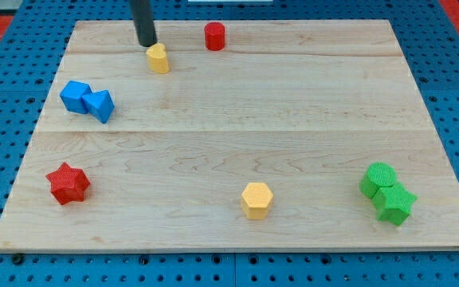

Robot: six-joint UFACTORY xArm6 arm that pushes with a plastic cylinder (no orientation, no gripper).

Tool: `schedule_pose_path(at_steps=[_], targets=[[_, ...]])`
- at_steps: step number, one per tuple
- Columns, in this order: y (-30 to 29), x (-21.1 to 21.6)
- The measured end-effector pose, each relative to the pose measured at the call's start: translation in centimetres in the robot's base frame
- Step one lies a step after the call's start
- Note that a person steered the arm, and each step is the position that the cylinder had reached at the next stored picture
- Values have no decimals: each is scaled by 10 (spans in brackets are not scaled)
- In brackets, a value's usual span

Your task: Move the yellow heart to the right side of the blue blocks

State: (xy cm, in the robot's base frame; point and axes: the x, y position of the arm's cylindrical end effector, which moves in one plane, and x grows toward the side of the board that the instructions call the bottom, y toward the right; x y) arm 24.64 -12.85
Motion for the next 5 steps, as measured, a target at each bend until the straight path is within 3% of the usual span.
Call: schedule_pose_path(at_steps=[1,2,3,4,5], targets=[[41,20],[9,44],[41,-16],[-52,-19],[-40,24]])
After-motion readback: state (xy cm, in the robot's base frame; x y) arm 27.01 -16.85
